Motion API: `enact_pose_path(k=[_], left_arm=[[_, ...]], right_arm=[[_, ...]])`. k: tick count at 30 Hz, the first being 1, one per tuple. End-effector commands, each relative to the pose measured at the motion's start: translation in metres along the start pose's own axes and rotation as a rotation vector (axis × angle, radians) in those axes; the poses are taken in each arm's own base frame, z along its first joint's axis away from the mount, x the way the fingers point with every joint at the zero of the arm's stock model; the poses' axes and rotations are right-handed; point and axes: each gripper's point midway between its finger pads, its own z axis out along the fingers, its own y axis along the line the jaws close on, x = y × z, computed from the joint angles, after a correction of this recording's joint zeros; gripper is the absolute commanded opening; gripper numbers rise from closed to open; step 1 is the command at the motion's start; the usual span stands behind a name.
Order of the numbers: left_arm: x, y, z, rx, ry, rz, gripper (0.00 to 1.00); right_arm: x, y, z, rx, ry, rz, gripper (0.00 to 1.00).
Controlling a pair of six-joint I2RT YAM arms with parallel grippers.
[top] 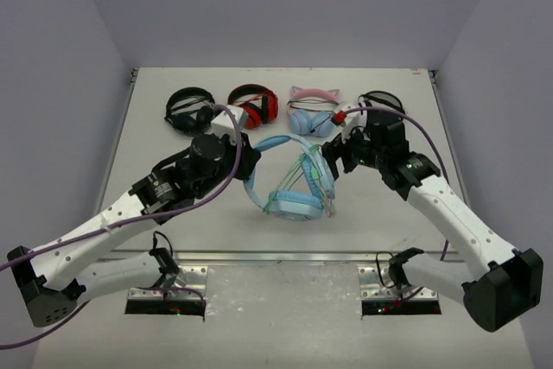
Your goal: Wrap the headphones
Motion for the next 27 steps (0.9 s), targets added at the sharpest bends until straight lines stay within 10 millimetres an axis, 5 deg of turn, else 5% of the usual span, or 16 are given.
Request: enact_pose_path(k=[1,5,11,12,13,16,20,23,27], left_arm=[[-0.064,-0.024,0.002,0.106,-0.174,-0.102,0.00],[-0.070,-0.008,0.015,0.093,-0.169,-0.121,0.00],[-0.078,0.016,0.033,0.063,-0.146,-0.090,0.00],[-0.080,0.016,0.037,0.059,-0.142,-0.069,0.00],[-0.080,0.015,0.039,0.066,-0.135,-0.056,0.00],[-0.079,0.014,0.048,0.084,-0.118,-0.003,0.00],[-0.068,0.008,0.070,0.143,-0.059,0.105,0.00],[-0.058,0.010,0.094,0.187,-0.014,0.170,0.00],[-0.045,-0.009,0.111,0.364,0.024,0.256,0.00]], right_arm=[[-0.022,0.008,-0.006,-0.058,-0.096,0.049,0.80],[-0.004,-0.015,-0.007,0.010,-0.065,0.138,0.79],[0.066,-0.062,-0.005,0.205,0.062,0.451,0.81],[0.076,-0.072,-0.009,0.265,0.085,0.494,0.83],[0.087,-0.081,-0.013,0.333,0.118,0.527,0.98],[0.101,-0.099,-0.030,0.498,0.168,0.610,0.99],[0.084,-0.107,-0.057,0.618,0.164,0.666,0.99],[0.063,-0.126,-0.099,0.805,0.103,0.656,0.99],[0.037,-0.115,-0.141,0.860,0.002,0.606,0.99]])
